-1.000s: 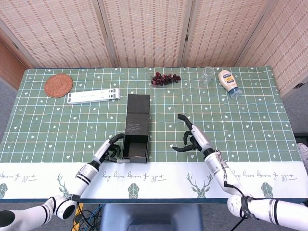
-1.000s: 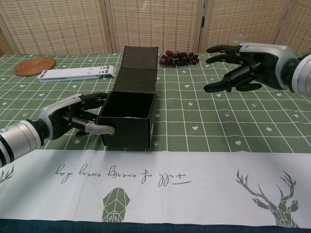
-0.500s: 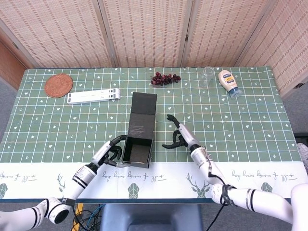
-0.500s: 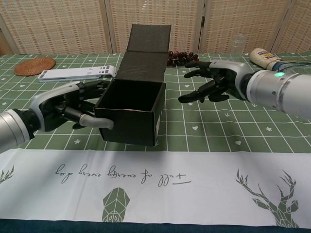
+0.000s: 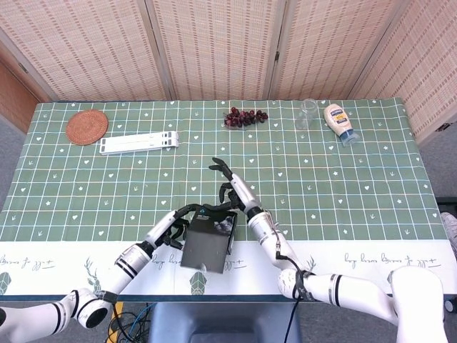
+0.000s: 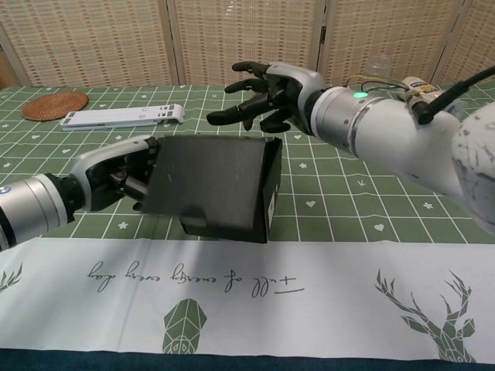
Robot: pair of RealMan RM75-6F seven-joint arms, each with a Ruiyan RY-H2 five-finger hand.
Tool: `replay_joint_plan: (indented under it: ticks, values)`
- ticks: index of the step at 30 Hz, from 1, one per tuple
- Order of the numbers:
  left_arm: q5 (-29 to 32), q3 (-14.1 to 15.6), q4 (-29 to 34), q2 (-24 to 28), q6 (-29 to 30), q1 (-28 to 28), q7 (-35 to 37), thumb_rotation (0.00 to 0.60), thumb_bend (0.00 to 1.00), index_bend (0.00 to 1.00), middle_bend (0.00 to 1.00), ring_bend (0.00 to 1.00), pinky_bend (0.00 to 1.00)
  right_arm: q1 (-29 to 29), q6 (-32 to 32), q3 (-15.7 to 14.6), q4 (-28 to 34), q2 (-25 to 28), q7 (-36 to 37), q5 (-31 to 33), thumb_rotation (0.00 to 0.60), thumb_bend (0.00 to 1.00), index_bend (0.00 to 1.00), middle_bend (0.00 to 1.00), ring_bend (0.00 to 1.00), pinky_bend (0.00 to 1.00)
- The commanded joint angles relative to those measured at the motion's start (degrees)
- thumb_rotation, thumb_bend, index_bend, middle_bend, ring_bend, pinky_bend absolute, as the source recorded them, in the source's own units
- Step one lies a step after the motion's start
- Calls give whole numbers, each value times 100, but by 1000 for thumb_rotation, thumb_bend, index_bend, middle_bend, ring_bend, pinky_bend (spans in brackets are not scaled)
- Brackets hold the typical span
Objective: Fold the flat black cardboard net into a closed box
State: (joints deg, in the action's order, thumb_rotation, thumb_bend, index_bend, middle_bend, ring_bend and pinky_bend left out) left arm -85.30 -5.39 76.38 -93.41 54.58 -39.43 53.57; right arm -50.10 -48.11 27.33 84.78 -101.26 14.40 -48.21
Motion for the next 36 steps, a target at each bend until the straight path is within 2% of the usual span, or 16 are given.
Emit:
replay_joint_plan:
  ticks: [1, 10, 15, 20, 25, 28, 30, 36]
  values:
    - [69, -29, -97, -47, -75, -42, -18, 600, 124, 296, 295, 691, 887, 26, 36, 11, 158, 49, 97, -157, 600, 0, 0, 138, 690, 1000]
    - [489, -180, -288, -164, -276, -70, -457, 600, 124, 281, 295, 691, 887, -16, 299, -52, 555, 438, -79, -170, 600, 0, 0, 181, 696, 1000]
    - [1094, -442, -259, -328, -265, 24, -1031, 600, 124, 267, 295, 692, 888, -273, 566, -124, 690, 730, -518, 4, 600, 0, 0, 246, 715, 1000]
    - [1826, -712, -215, -530, -205, 130, -1756, 600, 124, 252, 293, 692, 896, -591, 674, -373, 703, 895, -1137, 269, 600, 0, 0, 262, 719, 1000]
    - [2336, -928, -54, -631, -123, 227, -2206, 600, 124, 172, 195, 687, 898, -857, 430, -669, 609, 810, -1831, 293, 600, 0, 56, 263, 726, 1000]
    - [2358, -954, 61, -556, -199, 271, -2249, 600, 125, 45, 75, 664, 898, -979, 39, -835, 475, 622, -2322, 231, 600, 0, 85, 273, 731, 1000]
    - [2327, -945, 115, -506, -237, 299, -2256, 600, 125, 4, 19, 644, 897, -1020, -123, -913, 415, 529, -2543, 201, 600, 0, 95, 280, 734, 1000]
    - [2270, -891, 384, -225, -462, 370, -2308, 600, 125, 0, 0, 598, 889, -1063, -330, -1051, 325, 402, -2921, 193, 600, 0, 111, 282, 737, 1000]
